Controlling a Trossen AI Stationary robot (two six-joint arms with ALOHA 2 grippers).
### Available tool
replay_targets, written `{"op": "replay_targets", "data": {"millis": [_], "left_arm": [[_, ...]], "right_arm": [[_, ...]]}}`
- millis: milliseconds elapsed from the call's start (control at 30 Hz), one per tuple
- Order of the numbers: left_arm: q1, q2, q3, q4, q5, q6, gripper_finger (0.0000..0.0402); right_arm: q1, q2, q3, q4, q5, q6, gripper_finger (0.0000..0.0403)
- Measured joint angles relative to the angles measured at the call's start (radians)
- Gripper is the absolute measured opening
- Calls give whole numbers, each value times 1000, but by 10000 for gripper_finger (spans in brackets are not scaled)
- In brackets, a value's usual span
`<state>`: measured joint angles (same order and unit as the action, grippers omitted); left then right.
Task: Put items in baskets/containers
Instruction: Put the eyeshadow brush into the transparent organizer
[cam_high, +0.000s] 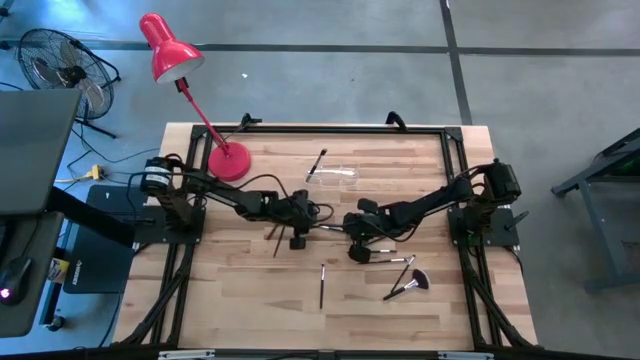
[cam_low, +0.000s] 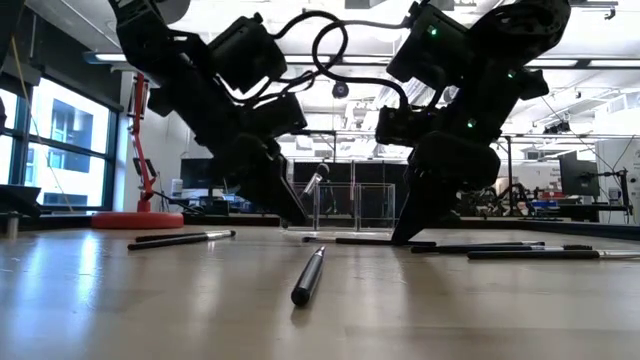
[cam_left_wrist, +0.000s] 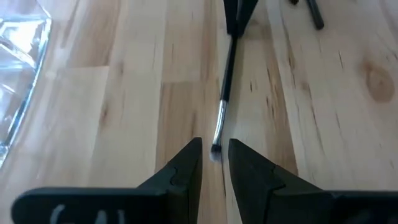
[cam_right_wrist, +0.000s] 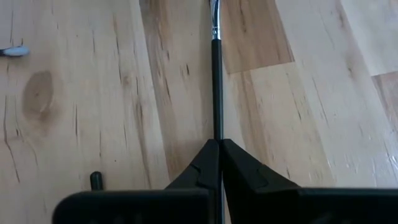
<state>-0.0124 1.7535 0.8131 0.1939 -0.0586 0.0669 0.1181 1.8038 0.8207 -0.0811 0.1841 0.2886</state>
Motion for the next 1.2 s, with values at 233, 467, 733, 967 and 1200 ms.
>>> {"op": "replay_targets", "data": {"millis": [233, 467, 733, 967, 1200], "left_arm": [[0, 0, 0, -3, 48, 5, 76], [12, 0, 0, -5, 42, 6, 77], [48, 0, 0, -11, 57, -19, 82], [51, 0, 0, -11, 76, -30, 147], [50, 2, 0, -10, 80, -30, 187]], "right_arm": [[0, 0, 0, 2, -2, 0, 4], [0, 1, -1, 35, -3, 0, 3], [0, 2, -1, 42, -13, 0, 3], [-1, 2, -1, 42, -11, 0, 3], [0, 2, -1, 45, -3, 0, 5]]}}
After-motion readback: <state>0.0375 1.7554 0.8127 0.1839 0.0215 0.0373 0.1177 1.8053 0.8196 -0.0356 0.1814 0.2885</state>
